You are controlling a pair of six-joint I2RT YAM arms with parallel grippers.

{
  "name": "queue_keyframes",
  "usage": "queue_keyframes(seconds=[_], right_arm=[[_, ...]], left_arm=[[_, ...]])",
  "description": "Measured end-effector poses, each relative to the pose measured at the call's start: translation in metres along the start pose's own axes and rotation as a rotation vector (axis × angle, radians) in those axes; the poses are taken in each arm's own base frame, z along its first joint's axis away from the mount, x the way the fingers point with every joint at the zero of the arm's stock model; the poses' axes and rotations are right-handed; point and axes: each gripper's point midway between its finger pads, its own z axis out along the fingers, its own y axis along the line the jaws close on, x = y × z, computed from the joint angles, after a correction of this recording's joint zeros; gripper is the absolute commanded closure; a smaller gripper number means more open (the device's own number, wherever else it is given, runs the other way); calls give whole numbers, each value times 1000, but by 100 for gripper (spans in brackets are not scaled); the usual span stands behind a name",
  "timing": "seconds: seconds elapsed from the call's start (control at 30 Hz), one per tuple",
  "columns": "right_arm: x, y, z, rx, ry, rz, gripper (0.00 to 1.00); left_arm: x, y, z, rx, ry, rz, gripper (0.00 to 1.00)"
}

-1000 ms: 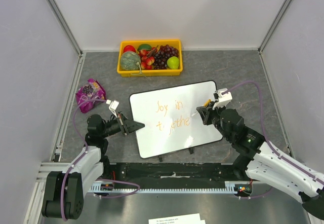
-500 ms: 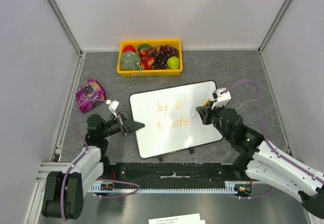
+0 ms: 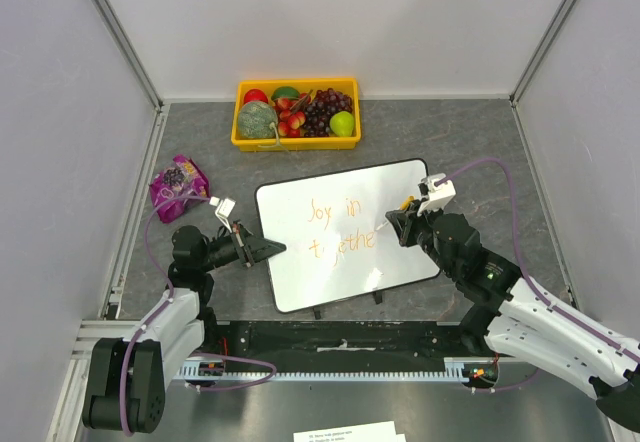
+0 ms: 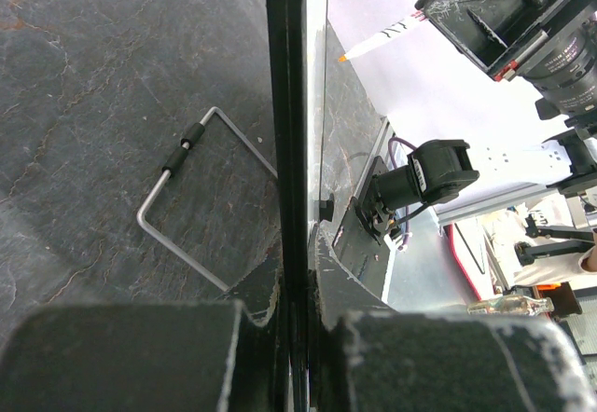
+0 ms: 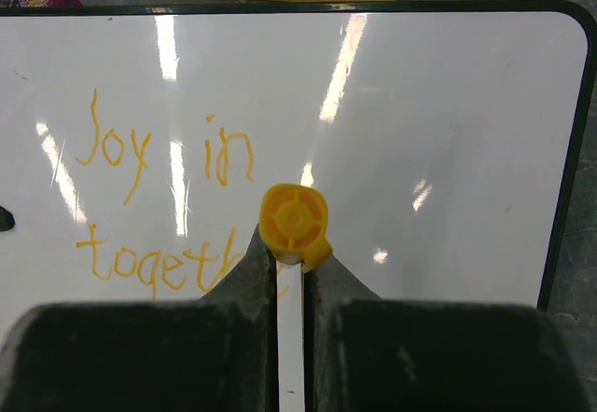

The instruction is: Write a sentence on the whiteboard

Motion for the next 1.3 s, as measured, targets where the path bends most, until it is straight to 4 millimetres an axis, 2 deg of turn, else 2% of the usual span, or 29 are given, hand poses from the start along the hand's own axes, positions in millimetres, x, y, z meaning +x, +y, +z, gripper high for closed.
queue_keyframes(seconds=[0.57, 0.83, 0.97, 1.1, 1.3], right_arm=[[-2, 12, 1, -142, 30, 8, 100], [-12, 7, 2, -209, 25, 54, 100], [-18, -1, 3, -224, 12, 82, 100], [-15, -11, 4, -214, 20, 109, 100], [-13, -13, 2, -210, 17, 113, 100]], left_arm=[[0, 0, 0, 0, 0, 0, 98], [0, 0, 0, 0, 0, 0, 98], [0, 0, 0, 0, 0, 0, 98], [0, 0, 0, 0, 0, 0, 98], [0, 0, 0, 0, 1, -1, 98]])
